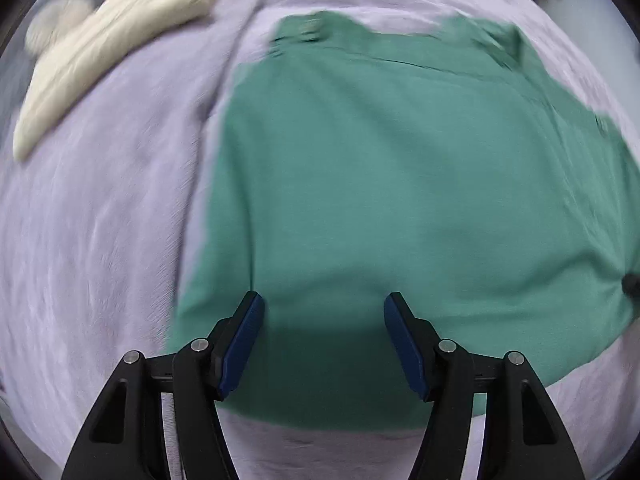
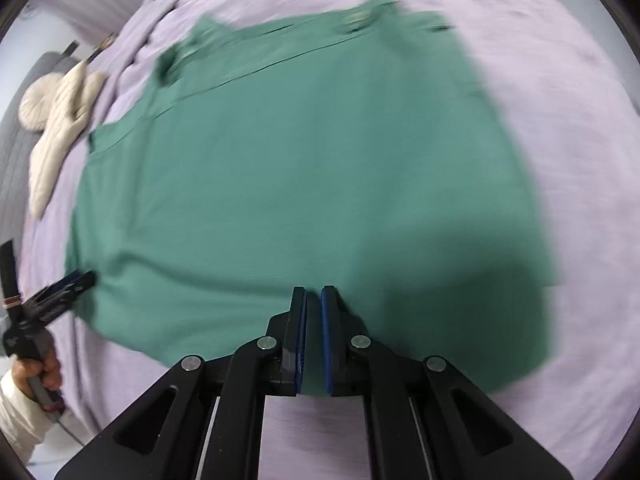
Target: Fold small clothes
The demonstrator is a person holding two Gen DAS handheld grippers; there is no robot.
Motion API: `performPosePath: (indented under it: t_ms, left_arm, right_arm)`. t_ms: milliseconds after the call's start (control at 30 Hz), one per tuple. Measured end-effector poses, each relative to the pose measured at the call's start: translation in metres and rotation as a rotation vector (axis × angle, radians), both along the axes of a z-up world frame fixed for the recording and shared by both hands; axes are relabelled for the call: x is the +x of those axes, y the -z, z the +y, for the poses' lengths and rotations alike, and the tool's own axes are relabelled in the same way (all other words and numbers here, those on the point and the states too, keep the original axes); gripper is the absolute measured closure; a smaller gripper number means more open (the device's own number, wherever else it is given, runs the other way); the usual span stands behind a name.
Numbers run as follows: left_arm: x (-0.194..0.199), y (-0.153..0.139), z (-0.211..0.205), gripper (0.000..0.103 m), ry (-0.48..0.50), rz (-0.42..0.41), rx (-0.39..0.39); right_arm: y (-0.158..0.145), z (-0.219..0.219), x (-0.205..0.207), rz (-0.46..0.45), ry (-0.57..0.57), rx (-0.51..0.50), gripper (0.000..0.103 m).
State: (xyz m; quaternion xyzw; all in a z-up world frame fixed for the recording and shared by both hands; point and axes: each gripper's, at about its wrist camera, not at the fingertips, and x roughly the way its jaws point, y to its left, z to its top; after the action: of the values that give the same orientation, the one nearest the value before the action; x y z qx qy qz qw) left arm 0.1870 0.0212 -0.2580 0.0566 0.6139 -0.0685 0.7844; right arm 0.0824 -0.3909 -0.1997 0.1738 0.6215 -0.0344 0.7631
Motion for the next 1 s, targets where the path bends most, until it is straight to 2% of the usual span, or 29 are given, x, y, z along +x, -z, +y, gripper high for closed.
performPosePath:
  t_ms: [33, 100, 200, 300, 367, 433, 533, 600, 667, 733, 767, 833, 1000]
  left_arm:
    - [0.002, 0.001, 0.012, 0.037, -0.032, 0.001, 0.019]
    - [0.004, 0.002, 0.03, 0.037, -0.072, -0.01, 0.112]
    - [0.007, 0.003, 0.059, 0.037, -0.175, 0.032, 0.045]
    - [0.01, -0.014, 0.063, 0.037, -0.226, 0.017, 0.065]
    - [0.019, -0.029, 0.056, 0.037, -0.204, -0.025, 0.036]
    - [0.037, -0.039, 0.042, 0.037, -0.162, -0.068, 0.022]
    - [0.079, -0.037, 0.012, 0.037, -0.101, -0.106, 0.018]
    - [0.103, -0.024, -0.008, 0.037, -0.075, -0.109, 0.039]
    - [0.116, -0.001, -0.009, 0.037, -0.097, -0.09, 0.093]
    - [0.129, 0.018, 0.001, 0.035, -0.151, -0.059, 0.056]
    - [0.13, 0.022, 0.011, 0.026, -0.177, -0.053, 0.034]
    - [0.133, 0.022, 0.022, 0.022, -0.189, -0.053, 0.029]
    - [0.132, -0.003, 0.04, 0.023, -0.143, -0.061, 0.1]
  right_arm:
    - [-0.003, -0.015, -0.006, 0.0, 0.021, -0.051, 0.099]
    - [-0.004, -0.036, -0.017, -0.001, 0.069, -0.061, 0.103]
    - [-0.004, -0.058, -0.029, 0.007, 0.178, -0.008, 0.103]
    - [-0.022, -0.062, -0.029, -0.032, 0.263, 0.009, 0.103]
    - [-0.038, -0.058, -0.017, -0.098, 0.227, 0.006, 0.102]
    - [-0.045, -0.053, 0.006, -0.121, 0.172, -0.005, 0.101]
    - [-0.038, -0.046, 0.049, -0.122, 0.111, -0.01, 0.101]
    - [-0.023, -0.046, 0.075, -0.104, 0.095, -0.039, 0.101]
    - [-0.005, -0.06, 0.084, -0.084, 0.122, -0.054, 0.101]
    - [0.012, -0.081, 0.086, -0.081, 0.178, -0.024, 0.103]
    - [0.018, -0.09, 0.085, -0.092, 0.207, 0.03, 0.103]
    - [0.019, -0.104, 0.078, -0.117, 0.263, 0.108, 0.103]
    - [-0.001, -0.121, 0.064, -0.116, 0.344, 0.104, 0.103]
